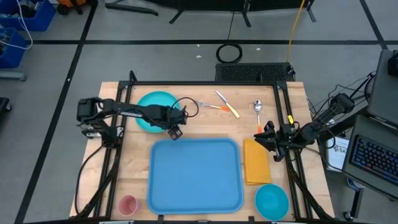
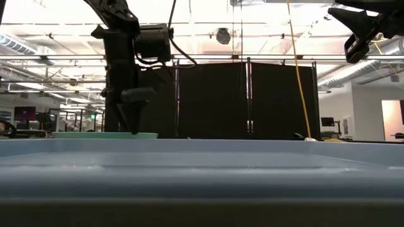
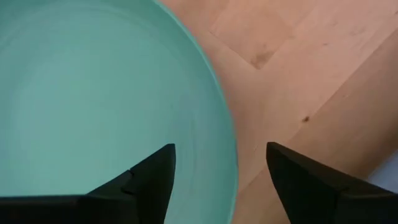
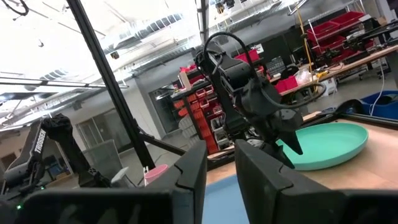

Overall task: Set up tray
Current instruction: Put the green plate on the blue tray

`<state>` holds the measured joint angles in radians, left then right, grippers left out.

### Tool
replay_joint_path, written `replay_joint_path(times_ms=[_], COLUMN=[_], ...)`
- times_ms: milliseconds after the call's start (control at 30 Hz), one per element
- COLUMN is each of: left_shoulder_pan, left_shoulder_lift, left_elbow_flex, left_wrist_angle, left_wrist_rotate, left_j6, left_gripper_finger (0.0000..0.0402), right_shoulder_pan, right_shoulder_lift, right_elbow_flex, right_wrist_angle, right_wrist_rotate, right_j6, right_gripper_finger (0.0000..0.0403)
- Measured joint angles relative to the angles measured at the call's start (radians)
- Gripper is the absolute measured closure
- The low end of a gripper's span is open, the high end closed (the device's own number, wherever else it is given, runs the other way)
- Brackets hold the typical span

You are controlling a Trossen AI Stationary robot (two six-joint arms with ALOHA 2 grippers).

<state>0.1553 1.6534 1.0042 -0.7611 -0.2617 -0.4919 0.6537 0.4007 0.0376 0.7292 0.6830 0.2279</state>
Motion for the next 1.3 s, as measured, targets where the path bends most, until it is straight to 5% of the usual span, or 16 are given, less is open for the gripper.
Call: replay_joint_path(times_ms=[367,700,1300], left_shoulder_pan=[0.001,0.0,-0.148], left_shoulder_lift=[0.063,0.062,0.062], left_elbow_flex=[0.0,0.0,0.0], left_wrist_angle=[-0.005,-0.014,-0.094], left_wrist_rotate=[-0.026,-0.025,-0.175], left_j6=[0.008,0.023,0.091], left_gripper_finger=[0.0207,0.0385,0.0394], right_shoulder_pan=[0.0,0.0,0.0], right_shoulder_lift=[0.0,0.006,0.006], right_elbow_flex=[0.0,0.0,0.0], right_wrist_angle=[0.0,0.0,0.0], right_wrist_rotate=[0.0,0.001,0.001], right_j6=[0.0,0.0,-0.002], right_gripper_finger=[0.0328,0.0328,0.0328])
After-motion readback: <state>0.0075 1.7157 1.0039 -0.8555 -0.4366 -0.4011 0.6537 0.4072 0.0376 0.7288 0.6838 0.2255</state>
